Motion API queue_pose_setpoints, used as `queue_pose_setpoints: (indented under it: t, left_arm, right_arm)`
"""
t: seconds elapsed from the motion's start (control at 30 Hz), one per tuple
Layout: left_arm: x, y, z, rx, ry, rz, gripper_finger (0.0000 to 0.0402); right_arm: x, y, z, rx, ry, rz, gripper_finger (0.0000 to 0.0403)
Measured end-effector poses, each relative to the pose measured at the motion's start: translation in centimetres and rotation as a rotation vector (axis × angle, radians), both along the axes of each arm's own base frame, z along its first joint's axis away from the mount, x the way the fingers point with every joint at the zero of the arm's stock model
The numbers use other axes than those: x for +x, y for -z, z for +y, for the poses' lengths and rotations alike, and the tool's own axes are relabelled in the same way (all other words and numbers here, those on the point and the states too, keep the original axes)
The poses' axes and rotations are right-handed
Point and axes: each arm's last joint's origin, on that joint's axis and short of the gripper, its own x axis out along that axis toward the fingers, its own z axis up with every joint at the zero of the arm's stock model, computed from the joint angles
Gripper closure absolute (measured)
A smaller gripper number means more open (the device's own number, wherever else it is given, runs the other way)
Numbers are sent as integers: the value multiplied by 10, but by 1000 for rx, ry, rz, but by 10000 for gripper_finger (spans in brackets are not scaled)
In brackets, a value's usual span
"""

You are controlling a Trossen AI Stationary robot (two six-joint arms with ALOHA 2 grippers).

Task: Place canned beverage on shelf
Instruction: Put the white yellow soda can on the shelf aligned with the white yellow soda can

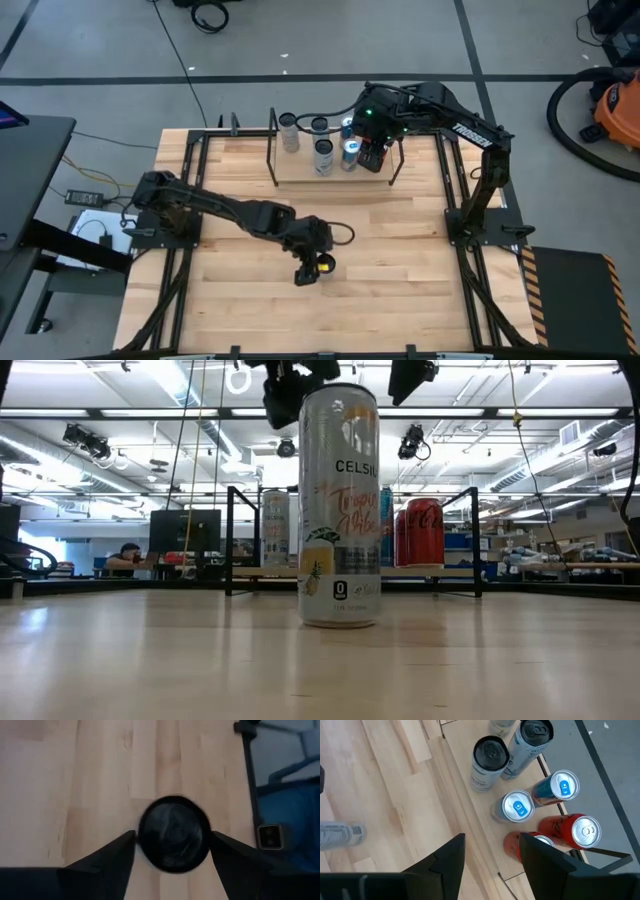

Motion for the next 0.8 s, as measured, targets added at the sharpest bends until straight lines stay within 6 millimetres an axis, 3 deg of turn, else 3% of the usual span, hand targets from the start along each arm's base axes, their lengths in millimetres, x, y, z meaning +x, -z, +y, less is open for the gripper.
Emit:
queue_pose_setpoints:
  t: [0.23,0.6,0.8]
  left_arm:
    - [-1,1,-8,26,25,-15,140]
    - [2,0,-2,37,12,-27,140]
    - [9,-6,-2,56,92,-135,140]
  right_arm:
    - [0,0,0,0,0,1,208]
    - [0,0,0,3,8,-1,208]
    - [0,0,0,5,9,-1,208]
